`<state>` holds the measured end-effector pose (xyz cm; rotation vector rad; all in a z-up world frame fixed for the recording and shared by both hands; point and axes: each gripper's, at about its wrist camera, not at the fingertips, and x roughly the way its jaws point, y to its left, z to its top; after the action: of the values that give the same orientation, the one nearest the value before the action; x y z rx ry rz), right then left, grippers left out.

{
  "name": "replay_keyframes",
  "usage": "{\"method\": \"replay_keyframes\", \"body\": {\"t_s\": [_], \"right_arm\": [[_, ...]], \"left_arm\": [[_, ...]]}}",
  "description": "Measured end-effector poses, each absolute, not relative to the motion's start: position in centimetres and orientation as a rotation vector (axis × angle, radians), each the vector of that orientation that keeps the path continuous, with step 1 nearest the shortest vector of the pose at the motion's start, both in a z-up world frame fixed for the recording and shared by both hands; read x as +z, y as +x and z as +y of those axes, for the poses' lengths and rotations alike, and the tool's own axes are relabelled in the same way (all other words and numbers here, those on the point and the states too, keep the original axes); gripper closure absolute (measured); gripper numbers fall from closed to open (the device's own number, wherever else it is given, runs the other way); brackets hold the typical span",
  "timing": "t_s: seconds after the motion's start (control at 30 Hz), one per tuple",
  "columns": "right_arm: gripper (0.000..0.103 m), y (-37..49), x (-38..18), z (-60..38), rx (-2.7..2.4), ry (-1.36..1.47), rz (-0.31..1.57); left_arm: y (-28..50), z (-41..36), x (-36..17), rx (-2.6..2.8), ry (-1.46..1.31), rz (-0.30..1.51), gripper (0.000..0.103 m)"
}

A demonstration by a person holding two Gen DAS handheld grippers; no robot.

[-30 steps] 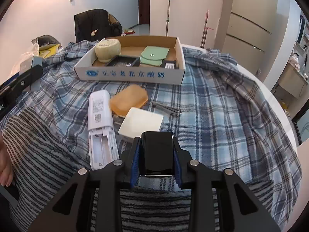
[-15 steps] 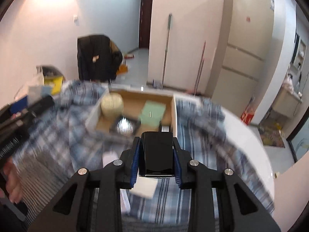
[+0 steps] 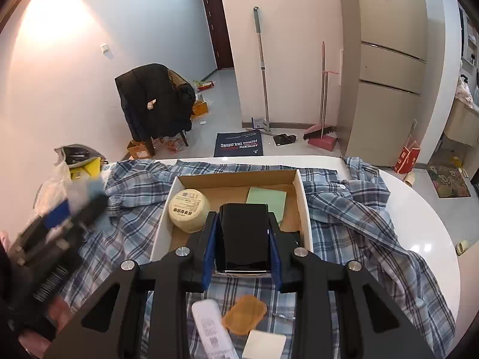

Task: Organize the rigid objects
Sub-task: 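Carry grey card box with left tool while right tool grasps black case, then set grey card box in box with left tool while right tool drops black case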

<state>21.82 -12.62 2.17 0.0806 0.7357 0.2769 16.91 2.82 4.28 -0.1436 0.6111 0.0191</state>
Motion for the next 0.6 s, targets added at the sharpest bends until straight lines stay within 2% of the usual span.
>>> {"method": "replay_keyframes", "body": {"t_s": [0.23,0.4,0.6], "right_arm": [[0.074,23.7,-2.0,-11.7,0.277,0.052,0.808],[0.074,25.1,-4.0,-11.9,0.268,0.05,0.862],[0.074,25.9,-4.7,-12.9,0.248,0.07,0.881]], "left_arm": [[20.5,2.5,-1.8,-0.031,-0.138,0.813,0.037],[21.5,0.5,-4.5,-0.056,-0.036,0.83,0.037],[22.5,0.3,-5.8,-0.094,-0.07,0.845,0.037]]}}
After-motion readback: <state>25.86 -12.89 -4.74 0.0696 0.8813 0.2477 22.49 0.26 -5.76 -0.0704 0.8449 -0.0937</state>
